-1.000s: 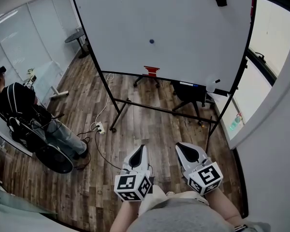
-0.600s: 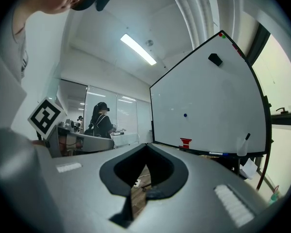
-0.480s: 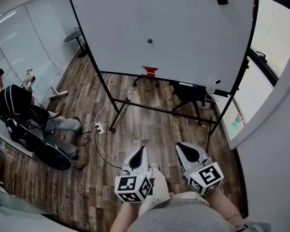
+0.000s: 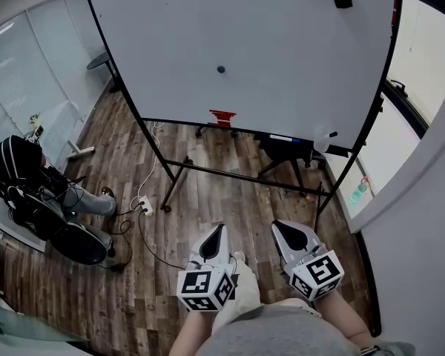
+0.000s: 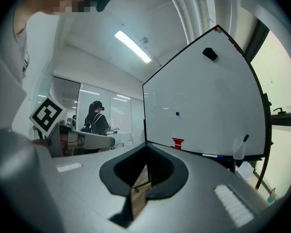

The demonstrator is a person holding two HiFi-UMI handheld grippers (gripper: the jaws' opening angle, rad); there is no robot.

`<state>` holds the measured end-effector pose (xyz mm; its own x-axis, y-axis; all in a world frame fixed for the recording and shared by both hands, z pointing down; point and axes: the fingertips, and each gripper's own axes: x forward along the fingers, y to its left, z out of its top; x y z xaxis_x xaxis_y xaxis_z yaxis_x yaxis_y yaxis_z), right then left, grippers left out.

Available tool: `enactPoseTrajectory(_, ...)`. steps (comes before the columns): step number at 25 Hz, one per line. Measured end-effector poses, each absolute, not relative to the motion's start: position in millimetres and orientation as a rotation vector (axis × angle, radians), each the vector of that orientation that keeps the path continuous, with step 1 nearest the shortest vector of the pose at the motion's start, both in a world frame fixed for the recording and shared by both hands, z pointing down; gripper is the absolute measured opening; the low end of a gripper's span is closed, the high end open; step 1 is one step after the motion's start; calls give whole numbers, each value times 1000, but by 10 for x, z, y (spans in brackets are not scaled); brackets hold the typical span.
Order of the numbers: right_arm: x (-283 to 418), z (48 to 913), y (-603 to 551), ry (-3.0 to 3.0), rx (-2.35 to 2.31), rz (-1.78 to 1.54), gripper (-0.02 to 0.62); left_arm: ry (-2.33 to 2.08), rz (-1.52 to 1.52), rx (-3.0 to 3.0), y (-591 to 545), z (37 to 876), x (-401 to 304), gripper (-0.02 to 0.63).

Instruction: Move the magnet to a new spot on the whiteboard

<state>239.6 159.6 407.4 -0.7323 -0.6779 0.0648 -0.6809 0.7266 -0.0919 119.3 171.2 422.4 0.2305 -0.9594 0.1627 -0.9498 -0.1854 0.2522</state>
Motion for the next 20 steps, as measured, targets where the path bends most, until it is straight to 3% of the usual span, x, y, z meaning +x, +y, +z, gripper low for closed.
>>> enactPoseTrajectory(20,1619,3966,-119,-2863,1212,124,-2,-1744,-24,2259,-27,4216,416,5)
